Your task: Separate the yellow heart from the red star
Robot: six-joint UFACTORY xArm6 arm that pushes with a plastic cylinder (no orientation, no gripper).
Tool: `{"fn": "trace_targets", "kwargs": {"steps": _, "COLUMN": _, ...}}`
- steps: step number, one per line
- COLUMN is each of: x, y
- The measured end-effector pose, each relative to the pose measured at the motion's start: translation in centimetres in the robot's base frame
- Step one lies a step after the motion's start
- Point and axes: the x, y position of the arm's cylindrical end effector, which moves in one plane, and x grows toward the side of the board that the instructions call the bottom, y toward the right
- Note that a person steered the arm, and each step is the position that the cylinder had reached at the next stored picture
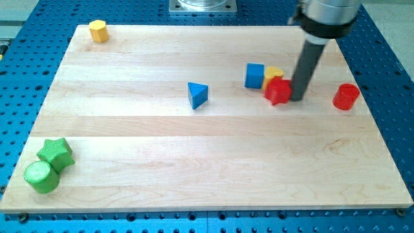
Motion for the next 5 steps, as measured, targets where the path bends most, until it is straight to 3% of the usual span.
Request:
{"fn": "trace_targets", "kwargs": {"steps": 3, "x": -5.8, "y": -1.8}}
{"fn": "trace_targets", "kwargs": {"steps": 5, "x": -5.9, "y": -1.7}}
